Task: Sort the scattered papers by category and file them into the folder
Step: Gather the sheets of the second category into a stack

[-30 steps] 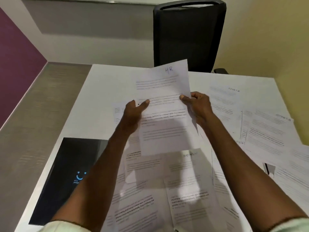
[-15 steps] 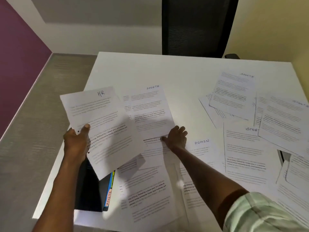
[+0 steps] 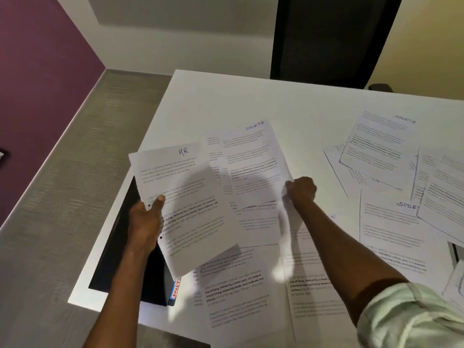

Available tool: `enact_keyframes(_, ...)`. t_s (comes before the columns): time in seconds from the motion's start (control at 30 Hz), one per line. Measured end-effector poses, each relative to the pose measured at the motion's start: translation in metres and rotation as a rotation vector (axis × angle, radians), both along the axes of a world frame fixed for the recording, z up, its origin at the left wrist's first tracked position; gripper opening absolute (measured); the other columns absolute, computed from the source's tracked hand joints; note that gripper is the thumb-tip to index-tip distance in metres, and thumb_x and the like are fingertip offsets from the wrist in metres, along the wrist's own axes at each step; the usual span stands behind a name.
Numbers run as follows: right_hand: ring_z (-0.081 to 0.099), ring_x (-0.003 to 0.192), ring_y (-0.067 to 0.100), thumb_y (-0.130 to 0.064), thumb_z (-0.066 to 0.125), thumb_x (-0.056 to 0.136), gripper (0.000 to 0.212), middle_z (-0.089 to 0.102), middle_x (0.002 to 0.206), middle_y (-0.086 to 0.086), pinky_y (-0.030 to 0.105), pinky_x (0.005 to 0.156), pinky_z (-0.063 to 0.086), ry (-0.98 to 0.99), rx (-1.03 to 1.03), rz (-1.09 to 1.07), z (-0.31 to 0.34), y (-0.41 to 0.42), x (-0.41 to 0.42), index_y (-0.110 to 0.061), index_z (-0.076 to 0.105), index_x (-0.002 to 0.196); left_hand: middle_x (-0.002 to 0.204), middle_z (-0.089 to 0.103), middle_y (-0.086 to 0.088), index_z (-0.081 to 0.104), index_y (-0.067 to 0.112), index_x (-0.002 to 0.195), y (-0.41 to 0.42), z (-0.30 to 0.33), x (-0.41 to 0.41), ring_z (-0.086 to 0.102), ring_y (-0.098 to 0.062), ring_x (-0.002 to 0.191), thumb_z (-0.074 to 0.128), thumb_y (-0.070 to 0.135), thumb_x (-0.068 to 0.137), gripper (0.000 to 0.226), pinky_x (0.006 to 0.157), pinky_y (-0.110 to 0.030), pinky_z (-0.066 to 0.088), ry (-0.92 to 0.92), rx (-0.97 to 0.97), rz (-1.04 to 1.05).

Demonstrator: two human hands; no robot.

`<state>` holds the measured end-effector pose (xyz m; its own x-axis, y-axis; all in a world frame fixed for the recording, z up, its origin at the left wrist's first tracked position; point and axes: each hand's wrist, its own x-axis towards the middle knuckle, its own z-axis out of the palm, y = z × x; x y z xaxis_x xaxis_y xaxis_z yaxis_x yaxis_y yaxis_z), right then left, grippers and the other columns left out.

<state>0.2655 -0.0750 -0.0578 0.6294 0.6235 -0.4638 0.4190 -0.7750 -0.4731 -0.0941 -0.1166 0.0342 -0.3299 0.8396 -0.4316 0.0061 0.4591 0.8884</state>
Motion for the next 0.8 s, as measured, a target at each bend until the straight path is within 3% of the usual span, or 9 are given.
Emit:
enact_keyframes(0.07,0.071,0.08,0.027,-0.023,0.059,0.085,0.031,0.068,0.069,0.012,0.021,0.056,0.041,-0.011,0.007,-0.027,0.007,-0.004,0.023,0.005,0.073,0.081,0.057,0.055,0.009,0.062,0.007,0.12,0.002,-0.002,-0.002,0.046,0.0,0.033,0.057,0.015,0.1,0.022,0.035,-0.014,0.037,-0.006,0.004,0.014)
enact_keyframes(0.13,0.071,0.077,0.027,-0.017,0.06,0.082,0.026,0.067,0.067,0.015,0.019,0.053,0.039,-0.047,0.068,-0.104,0.015,-0.009,0.049,0.006,0.074,0.08,0.056,0.054,0.01,0.062,0.007,0.122,0.004,-0.003,-0.003,0.045,0.001,0.032,0.057,0.015,0.1,0.023,0.034,-0.015,0.037,-0.009,0.016,0.011)
enact_keyframes(0.27,0.067,0.096,0.037,-0.009,0.057,0.082,0.029,0.069,0.1,0.024,0.034,0.079,0.052,-0.21,0.12,-0.224,0.026,-0.019,0.089,0.008,0.067,0.102,0.064,0.054,0.002,0.061,0.007,0.121,0.007,-0.002,0.004,0.049,-0.001,0.035,0.057,0.016,0.1,0.023,0.036,-0.015,0.04,-0.01,0.021,-0.013)
enact_keyframes(0.4,0.054,0.108,0.042,-0.013,0.057,0.083,0.05,0.052,0.12,0.026,0.047,0.081,0.05,-0.382,0.118,-0.221,0.032,-0.033,0.079,0.005,0.042,0.127,0.09,0.071,-0.005,0.063,0.013,0.118,0.011,-0.002,0.01,0.067,-0.007,0.058,0.06,0.018,0.099,0.02,0.048,-0.023,0.051,-0.031,0.005,-0.036)
enact_keyframes(0.47,0.049,0.109,0.04,-0.02,0.059,0.084,0.052,0.047,0.121,0.024,0.047,0.08,0.049,-0.426,0.196,-0.143,0.028,-0.042,0.054,0.003,0.04,0.127,0.098,0.073,-0.006,0.064,0.016,0.118,0.014,-0.005,0.01,0.069,-0.013,0.069,0.061,0.02,0.098,0.02,0.052,-0.025,0.054,-0.03,0.0,-0.045)
enact_keyframes(0.57,0.05,0.107,0.034,-0.029,0.063,0.089,0.045,0.052,0.116,0.019,0.038,0.079,0.045,-0.312,0.287,0.074,0.016,-0.055,0.001,0.0,0.049,0.12,0.103,0.074,-0.004,0.064,0.019,0.118,0.018,-0.008,0.011,0.073,-0.022,0.087,0.063,0.023,0.097,0.022,0.063,-0.033,0.057,-0.029,-0.018,-0.067)
enact_keyframes(0.63,0.05,0.108,0.029,-0.029,0.068,0.087,0.047,0.053,0.119,0.017,0.033,0.084,0.048,-0.239,0.33,0.271,0.01,-0.058,-0.031,-0.002,0.051,0.121,0.102,0.075,-0.005,0.064,0.018,0.117,0.019,-0.008,0.013,0.073,-0.022,0.087,0.062,0.022,0.097,0.02,0.066,-0.035,0.058,-0.043,-0.02,-0.072)
enact_keyframes(0.73,0.043,0.126,0.029,-0.04,0.066,0.086,0.061,0.044,0.141,0.014,0.045,0.1,0.045,-0.284,0.27,0.611,-0.003,-0.045,-0.056,-0.007,0.047,0.134,0.102,0.075,-0.006,0.065,0.017,0.116,0.02,-0.007,0.014,0.073,-0.025,0.089,0.062,0.019,0.097,0.019,0.072,-0.039,0.059,-0.059,-0.005,-0.078)
enact_keyframes(0.8,0.043,0.128,0.029,-0.046,0.056,0.089,0.053,0.047,0.141,0.01,0.047,0.103,0.039,-0.382,0.14,0.755,-0.006,-0.033,-0.057,-0.009,0.055,0.127,0.101,0.075,-0.005,0.065,0.017,0.117,0.02,-0.008,0.013,0.073,-0.024,0.087,0.062,0.02,0.097,0.02,0.068,-0.036,0.058,-0.051,-0.005,-0.084)
